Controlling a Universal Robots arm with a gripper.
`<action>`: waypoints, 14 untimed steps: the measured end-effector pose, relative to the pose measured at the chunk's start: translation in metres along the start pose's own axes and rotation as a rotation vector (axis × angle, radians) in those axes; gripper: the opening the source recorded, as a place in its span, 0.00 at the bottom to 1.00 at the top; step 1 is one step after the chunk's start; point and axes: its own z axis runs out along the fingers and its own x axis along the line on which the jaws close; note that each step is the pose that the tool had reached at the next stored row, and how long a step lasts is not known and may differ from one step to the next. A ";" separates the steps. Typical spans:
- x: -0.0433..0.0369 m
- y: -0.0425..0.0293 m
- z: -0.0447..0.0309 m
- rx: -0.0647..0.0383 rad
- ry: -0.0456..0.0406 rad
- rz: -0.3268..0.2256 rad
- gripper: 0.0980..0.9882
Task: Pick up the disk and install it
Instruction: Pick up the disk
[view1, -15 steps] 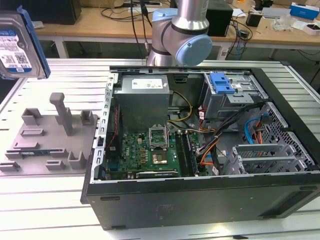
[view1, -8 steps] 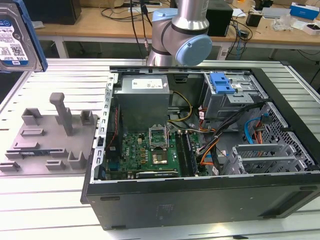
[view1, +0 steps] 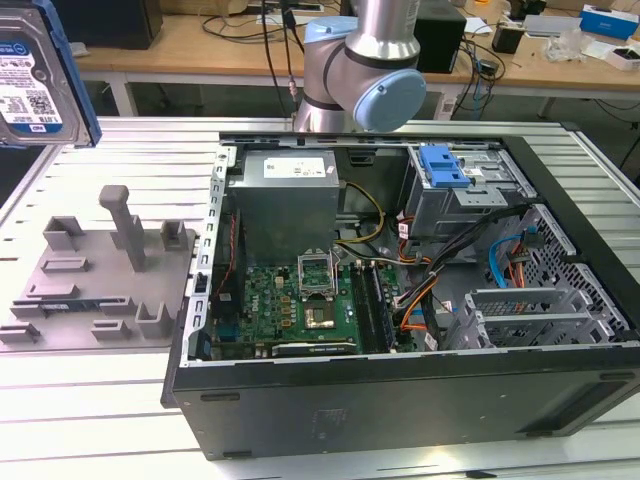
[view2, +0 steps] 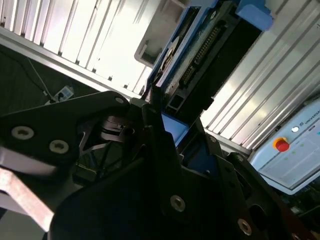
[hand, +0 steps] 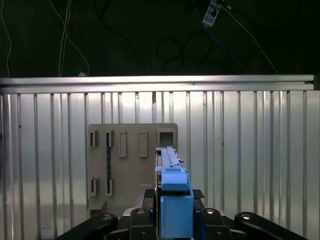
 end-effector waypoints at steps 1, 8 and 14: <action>0.0031 -0.0056 -0.0009 -0.001 0.0000 0.000 0.30; 0.0205 -0.0394 -0.0061 -0.007 0.0001 0.000 0.30; 0.0432 -0.0829 -0.0086 -0.011 0.0001 0.000 0.30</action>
